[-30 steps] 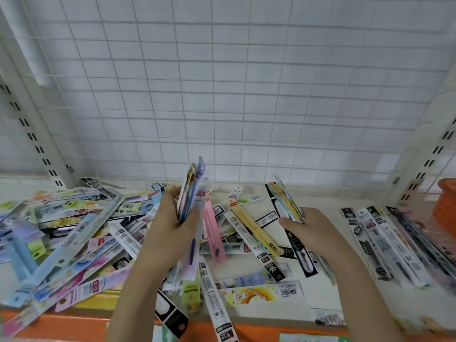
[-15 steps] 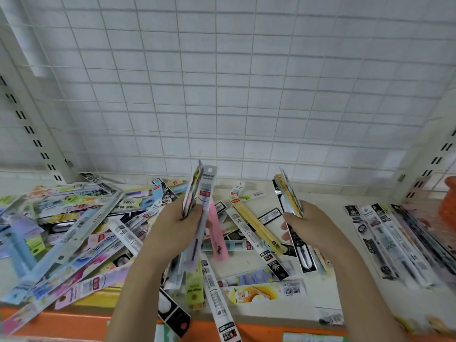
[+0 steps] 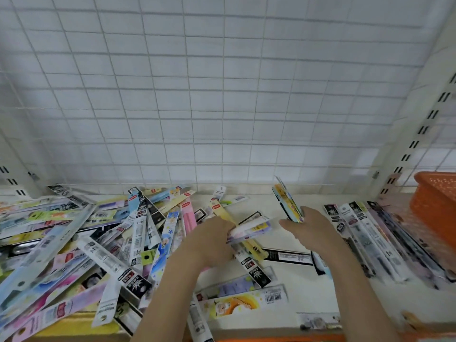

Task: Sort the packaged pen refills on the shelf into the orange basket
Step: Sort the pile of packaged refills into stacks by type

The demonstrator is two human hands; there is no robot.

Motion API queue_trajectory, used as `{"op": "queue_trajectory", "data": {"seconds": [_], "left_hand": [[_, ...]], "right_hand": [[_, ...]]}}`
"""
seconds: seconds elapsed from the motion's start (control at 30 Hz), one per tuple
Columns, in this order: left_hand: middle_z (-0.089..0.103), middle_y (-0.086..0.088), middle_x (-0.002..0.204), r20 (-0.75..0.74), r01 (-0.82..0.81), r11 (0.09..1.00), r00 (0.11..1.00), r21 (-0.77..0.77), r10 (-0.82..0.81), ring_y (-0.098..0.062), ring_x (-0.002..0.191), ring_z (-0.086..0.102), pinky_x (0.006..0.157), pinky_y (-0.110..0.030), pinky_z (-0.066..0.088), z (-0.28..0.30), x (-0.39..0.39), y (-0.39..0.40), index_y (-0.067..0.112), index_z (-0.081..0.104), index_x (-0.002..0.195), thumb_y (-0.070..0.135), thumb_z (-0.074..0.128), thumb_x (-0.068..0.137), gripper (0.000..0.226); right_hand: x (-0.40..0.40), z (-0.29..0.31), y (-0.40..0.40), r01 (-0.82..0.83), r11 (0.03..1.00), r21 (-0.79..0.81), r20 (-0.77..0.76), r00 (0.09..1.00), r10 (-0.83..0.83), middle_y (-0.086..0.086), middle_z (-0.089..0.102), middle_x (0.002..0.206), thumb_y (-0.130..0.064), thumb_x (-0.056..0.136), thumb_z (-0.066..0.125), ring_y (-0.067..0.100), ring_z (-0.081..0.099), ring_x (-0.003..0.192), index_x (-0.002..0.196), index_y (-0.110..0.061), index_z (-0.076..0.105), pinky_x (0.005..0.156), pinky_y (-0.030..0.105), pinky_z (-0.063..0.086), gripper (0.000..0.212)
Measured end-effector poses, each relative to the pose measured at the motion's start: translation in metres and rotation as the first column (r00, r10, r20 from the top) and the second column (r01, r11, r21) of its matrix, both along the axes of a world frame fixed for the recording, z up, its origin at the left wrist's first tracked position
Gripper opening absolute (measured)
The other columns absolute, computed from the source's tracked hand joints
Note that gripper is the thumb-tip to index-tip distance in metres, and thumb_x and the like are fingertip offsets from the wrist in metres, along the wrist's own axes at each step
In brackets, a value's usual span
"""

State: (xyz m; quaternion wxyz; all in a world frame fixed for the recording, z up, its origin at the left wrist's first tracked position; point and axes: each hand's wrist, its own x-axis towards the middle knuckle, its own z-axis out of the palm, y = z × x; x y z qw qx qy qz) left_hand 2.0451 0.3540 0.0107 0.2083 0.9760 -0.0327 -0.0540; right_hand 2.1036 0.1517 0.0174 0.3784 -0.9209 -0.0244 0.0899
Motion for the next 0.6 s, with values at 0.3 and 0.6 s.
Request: {"op": "queue_trajectory", "data": {"seconds": [0.3,0.6], "left_hand": [[0.049,0.0,0.113,0.034,0.044,0.995,0.998,0.087,-0.047,-0.023,0.095,0.057,0.085,-0.039,0.049,0.002,0.005,0.0,0.012,0.064,0.098,0.025,0.059,0.086,0.018],[0.057,0.0,0.061,0.425,-0.059,0.98,0.895,-0.189,0.135,-0.009,0.054,0.044,0.05,-0.025,0.038,0.056,-0.027,0.027,0.025,0.051,0.079,0.029,0.05,0.094,0.015]], "right_hand": [[-0.001,-0.004,-0.002,-0.005,0.998,0.061,0.013,1.0,0.005,0.008,0.057,0.074,-0.028,0.086,0.061,0.02,0.05,0.06,0.085,-0.01,0.05,0.061,0.028,0.04,0.021],[0.008,-0.004,0.017,-0.062,0.998,0.025,0.021,0.998,0.062,0.004,0.045,0.064,-0.031,0.084,0.064,0.02,0.044,0.056,0.075,-0.012,0.047,0.058,0.028,0.036,0.027]]}}
